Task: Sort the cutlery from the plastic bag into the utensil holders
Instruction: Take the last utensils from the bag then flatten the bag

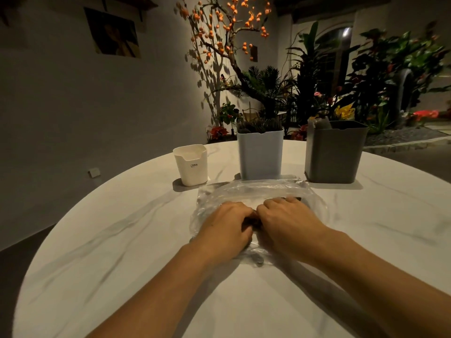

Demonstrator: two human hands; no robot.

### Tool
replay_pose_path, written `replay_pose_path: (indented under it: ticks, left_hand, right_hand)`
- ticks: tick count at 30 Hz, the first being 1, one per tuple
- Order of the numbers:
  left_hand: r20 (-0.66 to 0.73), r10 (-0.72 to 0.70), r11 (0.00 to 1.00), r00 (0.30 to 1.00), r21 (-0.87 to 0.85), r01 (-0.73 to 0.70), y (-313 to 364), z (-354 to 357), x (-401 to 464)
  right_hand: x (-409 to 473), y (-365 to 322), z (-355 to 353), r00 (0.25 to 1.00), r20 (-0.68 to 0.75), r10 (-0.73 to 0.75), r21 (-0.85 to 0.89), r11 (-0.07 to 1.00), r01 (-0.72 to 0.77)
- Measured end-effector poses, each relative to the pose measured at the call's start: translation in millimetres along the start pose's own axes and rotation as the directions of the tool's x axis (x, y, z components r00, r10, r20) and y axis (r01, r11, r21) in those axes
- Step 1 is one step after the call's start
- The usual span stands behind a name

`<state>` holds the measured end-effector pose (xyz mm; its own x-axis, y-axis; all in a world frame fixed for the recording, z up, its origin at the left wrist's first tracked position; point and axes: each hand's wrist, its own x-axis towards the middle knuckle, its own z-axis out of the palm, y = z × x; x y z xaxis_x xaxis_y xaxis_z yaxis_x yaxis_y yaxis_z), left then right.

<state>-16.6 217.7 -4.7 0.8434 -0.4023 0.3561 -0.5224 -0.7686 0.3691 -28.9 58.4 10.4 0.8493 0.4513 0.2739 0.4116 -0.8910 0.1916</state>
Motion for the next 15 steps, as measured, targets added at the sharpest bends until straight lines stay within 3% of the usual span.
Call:
replay_pose_path:
  ticks: [4, 9, 13, 15]
  left_hand:
    - [-0.001, 0.006, 1.000, 1.000, 0.009, -0.006, 0.6, 0.9, -0.9]
    - [0.008, -0.027, 0.999, 1.000, 0.022, 0.027, 2.4, -1.5, -1.7]
    - [0.029, -0.037, 0.999, 0.999, 0.028, 0.036, 4.3, -5.7, -2.8]
    - [0.034, -0.054, 0.998, 0.998, 0.023, 0.053, 4.6, -6.8, -3.5]
  right_hand:
    - [-3.0, 5.5, -5.6, 1.000, 0.023, 0.003, 0.129, 0.992, -0.006]
    - [-8.6, 19.4, -18.1, 0.966, 0.258, -0.006, 0.339, 0.937, -0.085]
    - [-11.8, 29.1, -22.2, 0.950, 0.313, -0.020, 0.346, 0.933, -0.095]
    - [-11.8, 33.0, -21.0, 0.961, 0.275, -0.022, 0.322, 0.944, -0.070]
